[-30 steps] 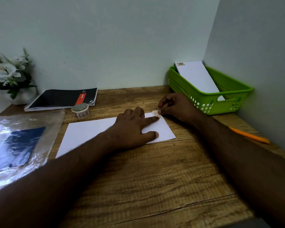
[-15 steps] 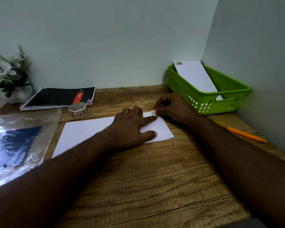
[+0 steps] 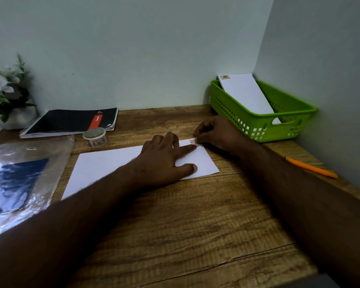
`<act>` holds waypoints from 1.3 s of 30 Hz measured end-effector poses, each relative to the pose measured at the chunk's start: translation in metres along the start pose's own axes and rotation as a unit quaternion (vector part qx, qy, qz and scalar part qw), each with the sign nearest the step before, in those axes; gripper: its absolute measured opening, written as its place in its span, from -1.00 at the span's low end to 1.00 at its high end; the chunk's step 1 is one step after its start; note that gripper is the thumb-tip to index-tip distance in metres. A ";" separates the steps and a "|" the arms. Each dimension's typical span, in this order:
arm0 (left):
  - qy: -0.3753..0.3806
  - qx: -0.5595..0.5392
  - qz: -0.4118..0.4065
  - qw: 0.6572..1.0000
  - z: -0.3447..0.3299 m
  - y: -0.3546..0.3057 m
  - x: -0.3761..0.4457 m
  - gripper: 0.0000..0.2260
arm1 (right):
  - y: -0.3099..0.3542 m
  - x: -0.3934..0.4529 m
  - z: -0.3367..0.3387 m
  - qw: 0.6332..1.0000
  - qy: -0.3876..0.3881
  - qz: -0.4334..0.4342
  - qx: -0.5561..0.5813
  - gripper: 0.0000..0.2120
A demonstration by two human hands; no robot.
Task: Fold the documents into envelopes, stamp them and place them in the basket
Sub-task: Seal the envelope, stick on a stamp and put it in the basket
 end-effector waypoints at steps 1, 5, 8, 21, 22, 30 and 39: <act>-0.001 -0.001 0.000 1.000 0.001 0.000 0.000 -0.45 | -0.001 0.002 0.000 1.000 -0.004 -0.009 0.005 -0.91; -0.015 -0.004 -0.003 1.000 0.000 0.001 0.001 -0.46 | -0.005 0.009 -0.001 0.998 -0.043 -0.033 0.008 -0.91; -0.015 -0.011 -0.002 1.000 -0.001 0.002 0.001 -0.47 | -0.009 0.011 -0.004 0.996 -0.083 -0.043 0.001 -0.94; -0.011 -0.011 0.014 1.000 -0.004 0.003 0.001 -0.42 | -0.008 -0.004 0.007 0.997 0.075 -0.012 0.013 -0.19; -0.012 -0.009 0.015 1.000 -0.004 0.003 0.001 -0.41 | -0.007 -0.006 0.008 0.995 0.095 -0.016 0.021 -0.13; -0.022 -0.018 0.027 0.999 -0.002 0.003 0.000 -0.24 | -0.006 -0.002 0.004 1.000 0.013 -0.014 0.023 -0.34; -0.037 -0.043 0.020 0.998 0.001 0.003 0.001 -0.37 | 0.000 0.016 -0.012 0.982 -0.077 0.061 -0.161 -0.52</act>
Point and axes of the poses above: each hand's wrist, its own x-axis towards the middle knuckle, its own z-axis out of the back of the hand, y = z × x, the point moved 6 cm from there along x, towards the middle knuckle, and after that the axes turned 1 degree about -y, right-handed, at the moved point
